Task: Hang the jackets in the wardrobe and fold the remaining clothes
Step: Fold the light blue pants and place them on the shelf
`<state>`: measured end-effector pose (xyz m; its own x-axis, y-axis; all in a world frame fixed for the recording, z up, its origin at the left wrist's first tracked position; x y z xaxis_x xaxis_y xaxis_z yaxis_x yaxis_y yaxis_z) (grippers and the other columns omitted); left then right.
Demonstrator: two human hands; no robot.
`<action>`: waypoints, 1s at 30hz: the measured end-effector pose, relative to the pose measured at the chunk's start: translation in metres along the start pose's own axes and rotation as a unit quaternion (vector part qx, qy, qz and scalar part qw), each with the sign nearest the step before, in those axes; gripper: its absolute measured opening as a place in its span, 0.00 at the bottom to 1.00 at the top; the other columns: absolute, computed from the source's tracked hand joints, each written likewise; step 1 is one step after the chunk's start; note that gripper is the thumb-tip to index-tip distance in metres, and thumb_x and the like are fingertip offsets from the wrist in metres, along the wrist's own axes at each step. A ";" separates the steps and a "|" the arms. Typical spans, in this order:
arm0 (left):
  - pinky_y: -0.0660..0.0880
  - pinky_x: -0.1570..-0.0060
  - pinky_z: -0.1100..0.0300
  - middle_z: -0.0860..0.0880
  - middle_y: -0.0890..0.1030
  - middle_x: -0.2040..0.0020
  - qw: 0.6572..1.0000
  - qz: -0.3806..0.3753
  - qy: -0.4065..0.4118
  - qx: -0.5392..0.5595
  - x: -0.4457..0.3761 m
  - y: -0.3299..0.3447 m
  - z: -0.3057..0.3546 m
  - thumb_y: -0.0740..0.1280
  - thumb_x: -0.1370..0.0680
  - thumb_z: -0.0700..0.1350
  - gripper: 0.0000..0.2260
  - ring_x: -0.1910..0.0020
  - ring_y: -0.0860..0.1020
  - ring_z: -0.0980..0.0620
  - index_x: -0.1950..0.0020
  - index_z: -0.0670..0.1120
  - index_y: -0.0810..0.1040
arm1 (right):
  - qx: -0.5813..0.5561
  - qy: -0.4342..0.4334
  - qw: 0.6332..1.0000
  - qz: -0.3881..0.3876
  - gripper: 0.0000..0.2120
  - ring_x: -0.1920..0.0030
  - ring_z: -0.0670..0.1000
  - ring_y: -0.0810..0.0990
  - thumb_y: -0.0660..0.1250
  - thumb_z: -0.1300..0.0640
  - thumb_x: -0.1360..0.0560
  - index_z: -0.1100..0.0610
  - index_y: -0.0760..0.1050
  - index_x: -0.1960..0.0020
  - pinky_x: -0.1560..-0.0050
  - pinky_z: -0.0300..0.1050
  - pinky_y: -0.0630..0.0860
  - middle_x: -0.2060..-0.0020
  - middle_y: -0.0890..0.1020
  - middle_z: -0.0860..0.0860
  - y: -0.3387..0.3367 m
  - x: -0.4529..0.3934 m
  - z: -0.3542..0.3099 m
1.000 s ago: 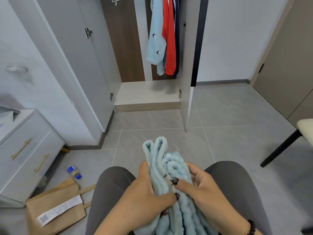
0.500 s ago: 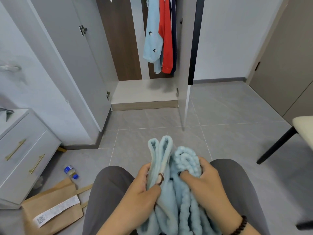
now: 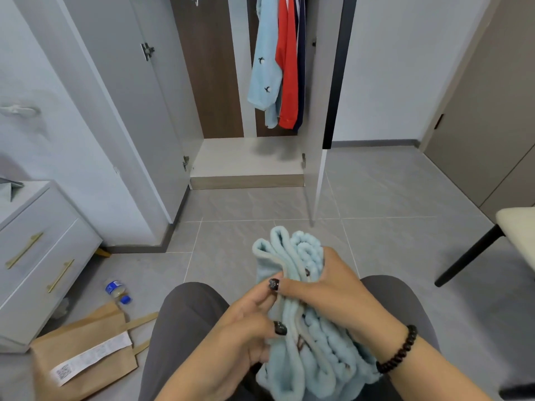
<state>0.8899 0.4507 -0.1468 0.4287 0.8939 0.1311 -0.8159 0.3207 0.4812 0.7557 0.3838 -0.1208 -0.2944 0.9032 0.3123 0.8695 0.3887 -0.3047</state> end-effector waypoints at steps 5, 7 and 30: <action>0.70 0.39 0.33 0.40 0.66 0.25 0.980 -0.033 0.035 0.193 0.007 -0.011 0.002 0.64 0.30 0.35 0.31 0.31 0.67 0.28 0.26 0.38 0.65 | 0.100 -0.010 0.994 -0.040 0.29 0.54 0.45 0.82 0.75 0.50 0.40 0.51 0.70 0.41 0.57 0.42 0.81 0.52 0.81 0.47 0.001 -0.012 -0.015; 0.74 0.43 0.37 0.40 0.68 0.26 0.974 -0.020 0.060 0.218 0.009 -0.013 0.007 0.67 0.31 0.37 0.30 0.32 0.69 0.29 0.28 0.38 0.68 | 0.078 -0.023 0.997 -0.010 0.22 0.56 0.45 0.83 0.74 0.54 0.38 0.50 0.74 0.46 0.57 0.43 0.81 0.55 0.83 0.46 -0.003 -0.017 -0.024; 0.71 0.65 0.60 0.49 0.80 0.46 0.611 0.533 0.354 -0.466 0.025 -0.046 0.186 0.70 0.28 0.43 0.37 0.60 0.78 0.47 0.24 0.56 0.55 | -0.356 -0.141 0.923 -0.035 0.09 0.76 0.48 0.66 0.62 0.63 0.31 0.54 0.65 0.66 0.76 0.37 0.64 0.75 0.67 0.50 0.010 -0.037 -0.303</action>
<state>1.0101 0.3999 -0.0047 -0.5452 0.5567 -0.6267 -0.4936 -0.8175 -0.2968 0.8951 0.2992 0.1377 -0.3637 0.9310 0.0308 0.8549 0.3205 0.4079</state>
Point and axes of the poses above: each hand's wrist, its own x-axis away from the middle knuckle, its own y-axis out of the palm, z = x × y, the point moved 4 cm from there along -x, towards the middle knuckle
